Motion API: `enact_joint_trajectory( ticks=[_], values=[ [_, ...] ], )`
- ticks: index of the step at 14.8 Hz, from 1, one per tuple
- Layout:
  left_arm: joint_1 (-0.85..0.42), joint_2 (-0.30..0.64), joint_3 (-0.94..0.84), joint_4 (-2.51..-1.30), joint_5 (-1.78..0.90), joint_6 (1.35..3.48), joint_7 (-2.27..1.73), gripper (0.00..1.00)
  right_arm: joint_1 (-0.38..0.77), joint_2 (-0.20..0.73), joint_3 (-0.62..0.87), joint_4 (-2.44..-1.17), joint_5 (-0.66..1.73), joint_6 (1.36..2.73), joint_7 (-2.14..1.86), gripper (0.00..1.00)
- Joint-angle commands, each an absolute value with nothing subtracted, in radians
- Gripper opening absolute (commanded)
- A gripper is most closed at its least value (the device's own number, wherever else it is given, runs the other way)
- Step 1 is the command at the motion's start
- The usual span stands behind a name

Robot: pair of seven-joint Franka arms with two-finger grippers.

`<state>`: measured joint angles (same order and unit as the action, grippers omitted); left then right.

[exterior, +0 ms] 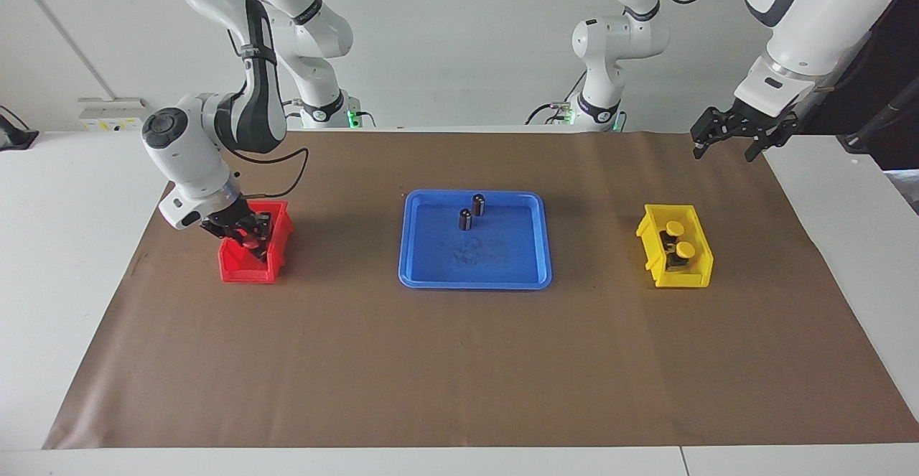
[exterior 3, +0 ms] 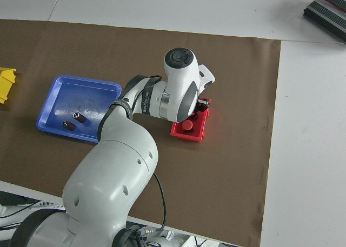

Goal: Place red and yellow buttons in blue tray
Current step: 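Lift the red button with the right gripper while the left gripper reaches the yellow holder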

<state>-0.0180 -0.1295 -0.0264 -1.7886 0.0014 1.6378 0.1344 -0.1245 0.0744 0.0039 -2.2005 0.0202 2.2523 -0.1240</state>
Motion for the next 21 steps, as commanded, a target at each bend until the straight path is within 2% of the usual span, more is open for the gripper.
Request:
enact_joint_trajectory(
  ticks=[1,4,6,10,13,16,18,21],
  values=[
    [-0.015,-0.164,-0.029,-1.832,0.025,1.667,0.132,1.00,-0.135,0.061,0.009,-2.162,0.032,2.185,-0.152,0.24],
    [-0.015,-0.164,-0.029,-1.832,0.025,1.675,0.137,1.00,-0.126,0.107,0.009,-1.960,0.026,1.970,-0.149,0.24],
    [-0.012,-0.163,-0.028,-1.880,0.025,1.753,0.138,1.00,-0.114,0.126,0.011,-1.832,0.023,1.852,-0.146,0.24],
    [0.014,-0.132,-0.028,-1.989,0.025,1.914,0.138,0.97,0.006,0.195,0.012,-1.614,0.032,1.732,-0.002,0.24],
    [0.014,-0.078,-0.028,-2.042,0.014,2.046,0.117,0.83,0.162,0.228,0.012,-1.574,0.037,1.796,0.248,0.22],
    [0.012,0.006,-0.029,-2.040,0.008,2.136,0.065,0.79,0.346,0.258,0.012,-1.601,0.049,1.963,0.530,0.21],
    [0.014,0.057,-0.028,-2.040,-0.001,2.190,0.055,0.77,0.443,0.290,0.012,-1.598,0.048,1.997,0.644,0.21],
    [0.014,0.104,-0.028,-2.042,-0.005,2.241,0.055,0.75,0.503,0.345,0.012,-1.608,0.041,2.046,0.683,0.23]
  ],
)
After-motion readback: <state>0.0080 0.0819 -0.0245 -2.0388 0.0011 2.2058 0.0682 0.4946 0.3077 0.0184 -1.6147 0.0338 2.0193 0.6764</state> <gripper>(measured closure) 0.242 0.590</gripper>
